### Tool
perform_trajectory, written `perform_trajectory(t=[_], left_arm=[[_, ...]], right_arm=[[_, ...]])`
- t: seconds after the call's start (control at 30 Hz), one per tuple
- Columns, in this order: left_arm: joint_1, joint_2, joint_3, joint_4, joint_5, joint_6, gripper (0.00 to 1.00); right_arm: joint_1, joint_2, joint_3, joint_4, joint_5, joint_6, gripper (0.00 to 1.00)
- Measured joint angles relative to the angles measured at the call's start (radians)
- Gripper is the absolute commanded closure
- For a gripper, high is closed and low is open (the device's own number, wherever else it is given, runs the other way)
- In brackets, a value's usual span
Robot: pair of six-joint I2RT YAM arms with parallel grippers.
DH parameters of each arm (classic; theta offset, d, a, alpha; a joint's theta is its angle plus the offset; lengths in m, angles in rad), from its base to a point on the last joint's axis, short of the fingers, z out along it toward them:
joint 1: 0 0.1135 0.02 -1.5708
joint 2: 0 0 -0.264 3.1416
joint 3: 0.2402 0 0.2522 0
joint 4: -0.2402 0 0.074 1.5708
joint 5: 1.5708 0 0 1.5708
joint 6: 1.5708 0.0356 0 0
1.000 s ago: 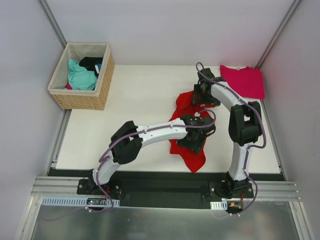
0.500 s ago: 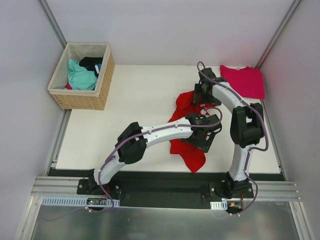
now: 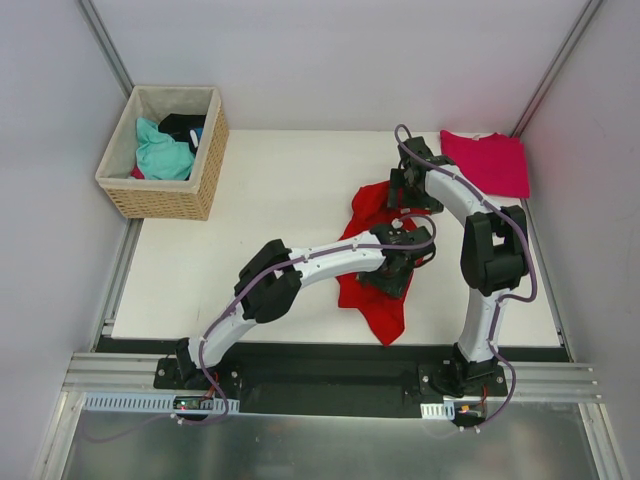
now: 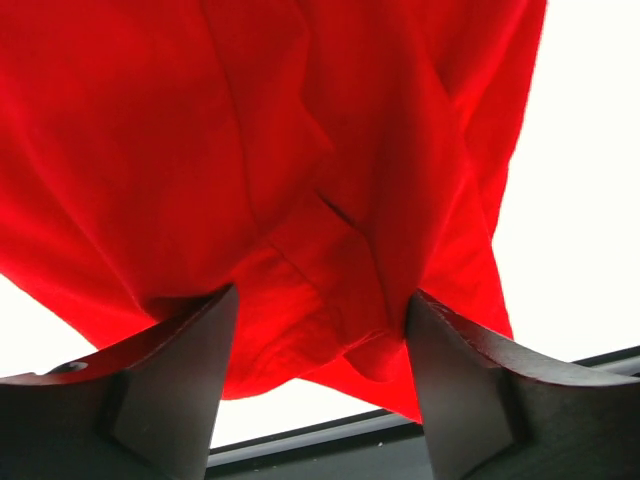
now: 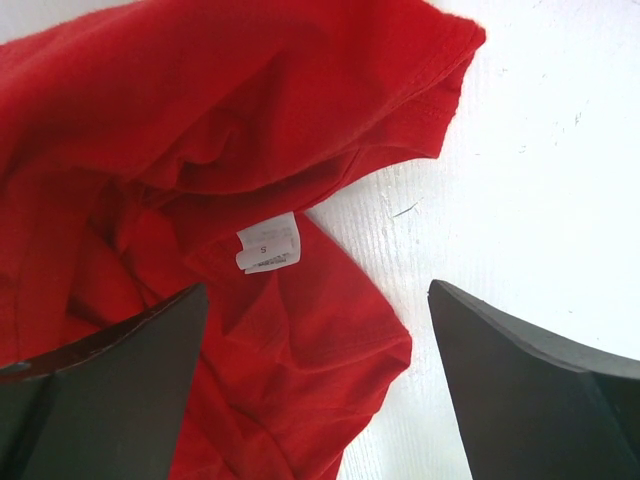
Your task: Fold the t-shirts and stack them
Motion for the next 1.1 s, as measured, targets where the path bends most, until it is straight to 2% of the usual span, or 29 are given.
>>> perform_trajectory(t=[0.23, 0.6, 0.8, 0.97, 1.1], left_arm=[[0.002, -0.013, -0.001, -0.001, -0.016, 0.001, 0.36], [0.002, -0.122, 0.004, 0.000, -0.016, 0.002, 0.36], [0.001, -0.112, 0.005, -0.002, -0.006, 0.001, 0.42], [0.002, -0.081, 0.005, -0.002, -0.002, 0.000, 0.53], [0.002, -0.050, 0.009, -0.002, 0.002, -0.001, 0.54]], right_arm=[[0.000, 0.000, 0.000, 0.000, 0.000, 0.000, 0.04], [0.000, 0.000, 0.000, 0.000, -0.002, 0.000, 0.04], [0.000, 0.000, 0.000, 0.000, -0.001, 0.000, 0.04], [0.000, 0.000, 0.000, 0.001, -0.001, 0.000, 0.04], [0.000, 0.000, -0.001, 0.004, -0.001, 0.000, 0.04]])
